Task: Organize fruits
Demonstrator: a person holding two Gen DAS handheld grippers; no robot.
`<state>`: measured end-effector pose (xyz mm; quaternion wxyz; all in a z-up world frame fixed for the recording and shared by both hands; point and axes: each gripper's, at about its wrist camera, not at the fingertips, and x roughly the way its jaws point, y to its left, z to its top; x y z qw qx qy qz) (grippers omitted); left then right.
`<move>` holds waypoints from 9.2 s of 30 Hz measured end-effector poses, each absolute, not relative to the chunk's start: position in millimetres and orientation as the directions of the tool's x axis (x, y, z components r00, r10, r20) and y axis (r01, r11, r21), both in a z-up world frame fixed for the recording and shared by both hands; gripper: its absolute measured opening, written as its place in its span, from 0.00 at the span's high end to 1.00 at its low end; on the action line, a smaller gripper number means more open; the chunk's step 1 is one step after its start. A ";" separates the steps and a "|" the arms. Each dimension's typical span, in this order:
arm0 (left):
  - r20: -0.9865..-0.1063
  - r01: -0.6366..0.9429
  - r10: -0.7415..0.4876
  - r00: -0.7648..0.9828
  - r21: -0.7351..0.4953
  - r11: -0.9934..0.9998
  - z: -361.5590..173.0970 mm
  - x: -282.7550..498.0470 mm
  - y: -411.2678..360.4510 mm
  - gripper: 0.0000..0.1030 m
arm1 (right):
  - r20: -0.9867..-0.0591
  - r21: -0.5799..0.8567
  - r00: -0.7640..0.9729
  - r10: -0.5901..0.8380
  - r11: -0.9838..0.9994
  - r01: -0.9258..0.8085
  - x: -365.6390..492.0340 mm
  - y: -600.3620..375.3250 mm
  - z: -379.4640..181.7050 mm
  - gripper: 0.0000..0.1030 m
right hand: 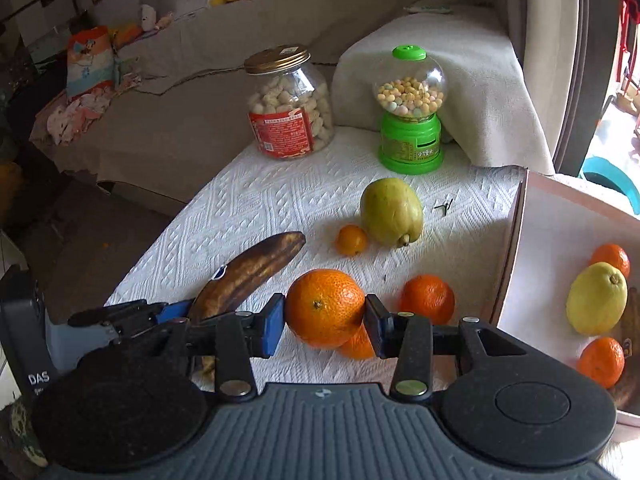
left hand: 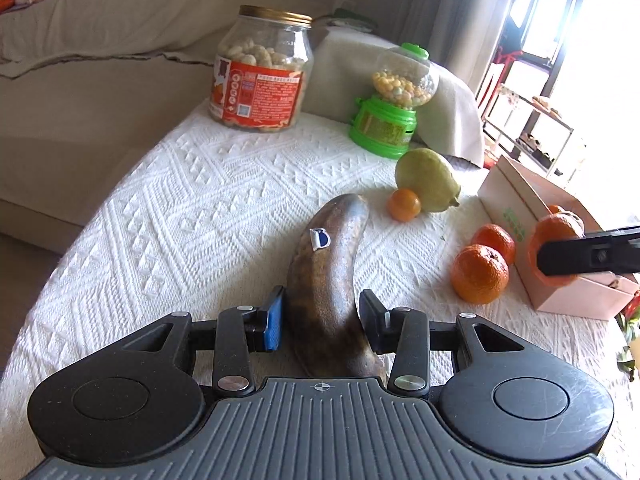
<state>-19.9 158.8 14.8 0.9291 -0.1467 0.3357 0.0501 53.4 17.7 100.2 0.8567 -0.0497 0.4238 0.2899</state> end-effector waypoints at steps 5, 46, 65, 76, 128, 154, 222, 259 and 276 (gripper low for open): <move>-0.630 -0.195 0.017 0.777 -0.215 0.957 14.2 -23.0 154.9 0.56 | -0.728 -0.001 0.571 0.379 0.833 -0.554 -11.1 -7.5 72.6 0.59; -0.631 -0.104 -0.026 0.775 -0.169 0.980 13.5 -33.8 131.8 0.48 | -0.695 0.009 0.622 0.362 0.868 -0.496 -54.6 -43.2 8.2 0.00; -0.674 -0.111 0.009 0.739 -0.109 0.988 18.7 -24.9 131.0 0.58 | -0.667 -0.014 0.653 0.358 0.871 -0.491 -42.9 -30.8 23.9 0.58; -0.393 0.059 -0.128 0.911 -0.181 0.982 143.5 -26.5 111.7 0.61 | -0.509 0.057 0.783 0.358 0.922 -0.384 -50.6 -96.9 88.8 0.59; -0.499 -0.174 0.044 0.865 -0.215 0.961 50.7 -15.8 116.1 0.62 | -0.566 0.105 0.798 0.207 0.978 -0.179 78.4 -172.0 123.4 0.38; -0.549 -0.229 0.010 0.836 -0.332 0.915 38.6 -50.1 171.8 0.62 | -0.684 -0.057 0.642 0.348 0.851 -0.522 26.9 15.9 36.4 0.30; -0.546 0.008 -0.074 0.835 -0.123 0.992 42.3 5.3 67.8 0.62 | -0.635 0.070 0.711 0.301 0.939 -0.336 -8.6 -68.6 8.3 0.18; -0.625 -0.002 -0.068 0.777 -0.110 0.994 30.9 5.2 82.8 0.50 | -0.662 0.030 0.700 0.267 0.943 -0.332 -5.4 -58.9 1.8 0.06; -0.731 0.091 -0.088 0.676 -0.035 0.995 31.9 25.6 70.1 0.46 | -0.666 0.053 0.685 0.294 0.935 -0.350 -3.1 -59.9 1.1 0.00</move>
